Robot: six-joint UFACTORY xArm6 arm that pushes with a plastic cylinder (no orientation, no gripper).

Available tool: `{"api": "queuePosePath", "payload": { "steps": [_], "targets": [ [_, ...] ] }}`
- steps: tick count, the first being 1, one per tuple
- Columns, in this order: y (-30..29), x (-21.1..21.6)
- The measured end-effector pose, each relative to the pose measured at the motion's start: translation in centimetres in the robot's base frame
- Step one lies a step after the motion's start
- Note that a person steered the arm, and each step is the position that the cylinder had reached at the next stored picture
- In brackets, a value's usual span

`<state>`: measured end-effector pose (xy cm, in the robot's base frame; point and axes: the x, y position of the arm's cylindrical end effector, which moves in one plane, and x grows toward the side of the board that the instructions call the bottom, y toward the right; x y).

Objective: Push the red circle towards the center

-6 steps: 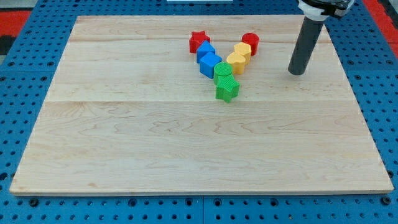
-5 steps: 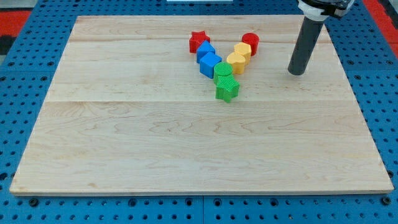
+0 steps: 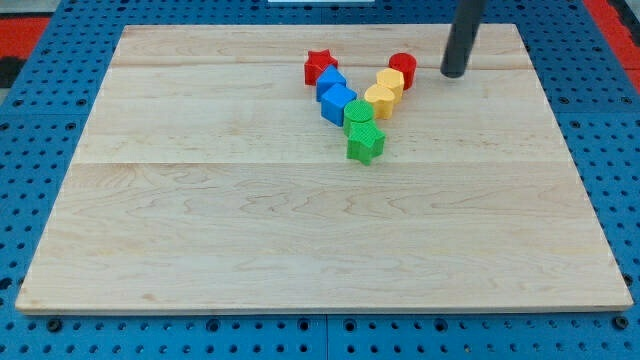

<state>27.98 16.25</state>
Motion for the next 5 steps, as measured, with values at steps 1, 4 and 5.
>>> {"api": "queuePosePath", "payload": {
  "steps": [1,4,5],
  "targets": [
    [-3.5,-0.3],
    [-11.4,-0.3],
    [-13.8,-0.4]
  ]
}}
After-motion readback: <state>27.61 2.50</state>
